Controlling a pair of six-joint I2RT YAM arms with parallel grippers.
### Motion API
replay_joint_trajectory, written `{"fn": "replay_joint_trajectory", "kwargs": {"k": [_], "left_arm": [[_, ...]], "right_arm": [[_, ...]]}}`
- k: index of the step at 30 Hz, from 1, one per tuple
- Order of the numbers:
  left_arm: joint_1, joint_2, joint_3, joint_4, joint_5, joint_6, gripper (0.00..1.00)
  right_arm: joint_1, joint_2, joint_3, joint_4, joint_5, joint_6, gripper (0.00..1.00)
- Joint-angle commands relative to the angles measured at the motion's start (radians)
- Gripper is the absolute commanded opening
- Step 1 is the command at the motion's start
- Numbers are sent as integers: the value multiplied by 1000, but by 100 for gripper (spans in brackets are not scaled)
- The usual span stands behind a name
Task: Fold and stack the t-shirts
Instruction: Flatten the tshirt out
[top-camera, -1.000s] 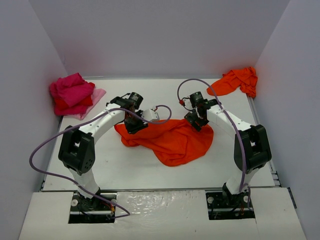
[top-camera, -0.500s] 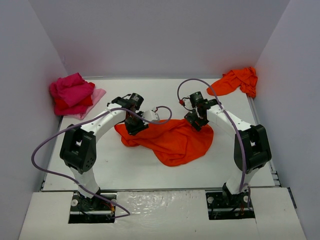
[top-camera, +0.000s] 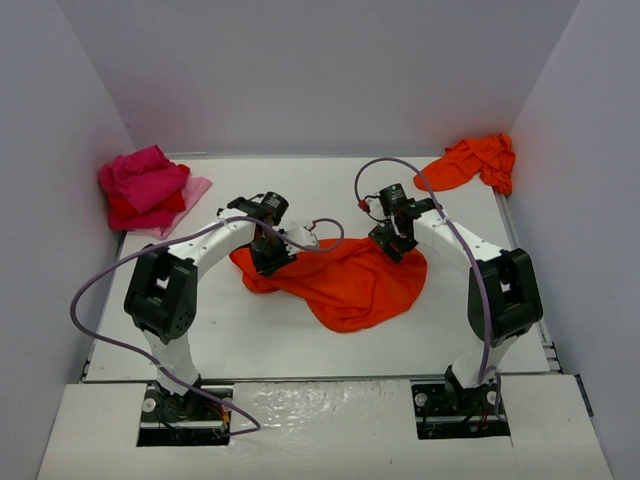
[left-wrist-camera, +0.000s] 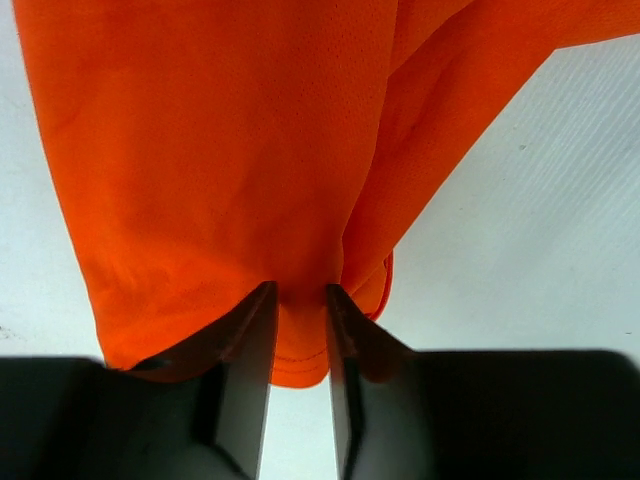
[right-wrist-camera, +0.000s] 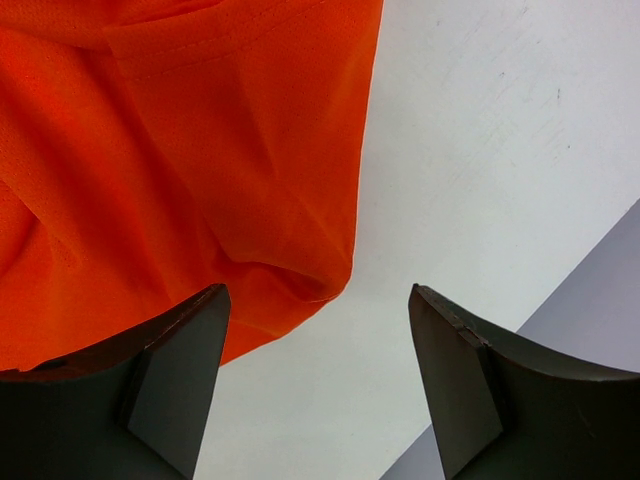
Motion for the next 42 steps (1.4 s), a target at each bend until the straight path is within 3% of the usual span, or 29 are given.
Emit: {"fn": "replay_joint_trajectory", "kwargs": {"k": [1,4,12,18,25,31,38,40,42], "left_arm": [[3,4,1,22,13,3,12],[5,20,-3,45,6,-1,0],[7,-52,45,15,9,-4,0],[-23,-226,151,-227,96,6,0],[-62,-318,176,-420,245,13,0],[-25,-230,173,-417,294,60,0],[132,115,247,-362,282,120,0],[172,161,228,-301,244,100,8],[195,165,182,-193,206,81,36]], "right_arm": [[-3,-2,3,14,-2,10,69],[-3,-2,0,15,-1,10,69],[-3,-18,-11,15,9,8,70],[-2,-24,-7,22,-3,14,69],[15,-13,6,25,-14,21,70],[20,14,5,25,-4,14,69],[21,36,4,25,0,11,69],[20,38,-2,25,7,7,69],[19,40,-3,26,14,0,70]]}}
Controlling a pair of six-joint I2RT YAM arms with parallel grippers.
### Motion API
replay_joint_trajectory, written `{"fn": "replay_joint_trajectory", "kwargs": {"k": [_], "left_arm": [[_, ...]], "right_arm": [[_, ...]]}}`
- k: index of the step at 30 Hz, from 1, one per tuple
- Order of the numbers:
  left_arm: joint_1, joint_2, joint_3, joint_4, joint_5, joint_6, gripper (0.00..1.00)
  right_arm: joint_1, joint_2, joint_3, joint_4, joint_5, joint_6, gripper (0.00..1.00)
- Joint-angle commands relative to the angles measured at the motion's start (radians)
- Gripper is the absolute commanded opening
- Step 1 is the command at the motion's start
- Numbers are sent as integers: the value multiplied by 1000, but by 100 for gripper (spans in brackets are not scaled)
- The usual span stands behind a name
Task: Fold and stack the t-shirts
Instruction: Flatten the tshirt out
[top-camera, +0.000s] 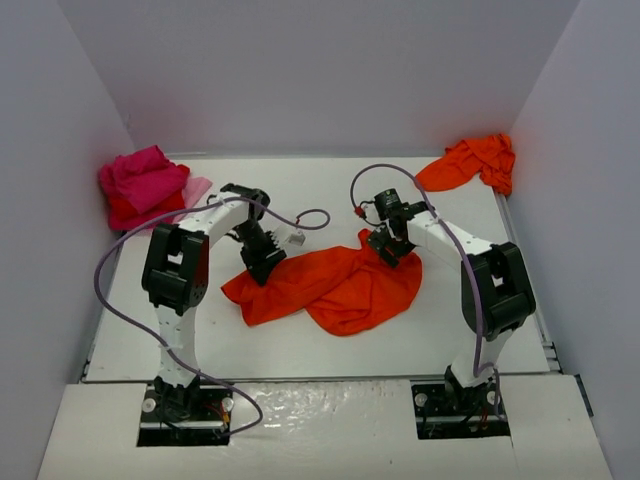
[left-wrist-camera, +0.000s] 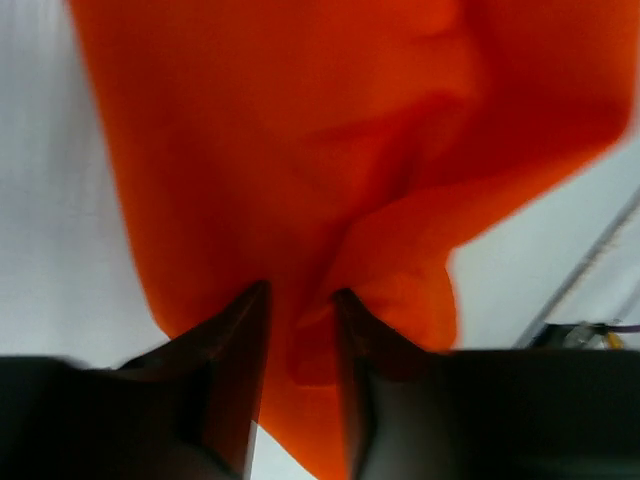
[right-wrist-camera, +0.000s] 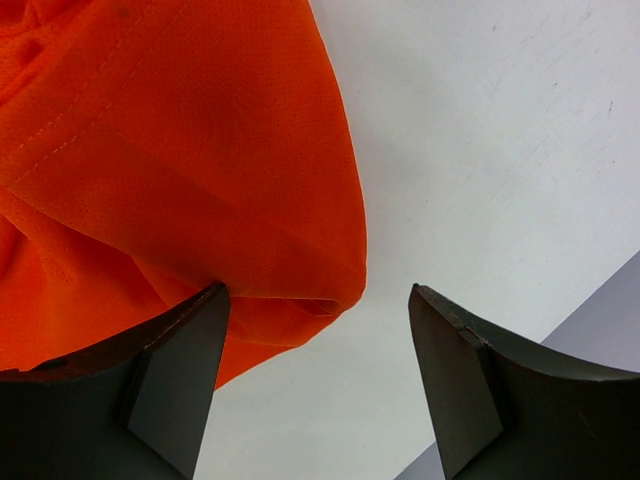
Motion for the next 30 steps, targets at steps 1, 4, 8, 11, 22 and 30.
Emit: {"fn": "replay_joint_trajectory", "kwargs": {"k": [1,4,8,11,22,30], "left_arm": [[70,-39,-49,169,-81,-12,52],[86,-140,-143,336,-173,-57,71],[82,-269,-176,343,-172,-50,74],[65,-356,-165,285,-159,-37,74],[-38,-544,-307,224,-204,-10,74],[-123,-531,-481,337,-313,2,73]], "right_arm": [[4,-8,12,8,31,-8,70],[5,5,24,7,40,-13,70],[5,19,47,8,41,-8,70],[7,19,51,7,38,-2,70],[8,-6,31,6,43,0,70],[15,-8,28,6,43,8,70]]}}
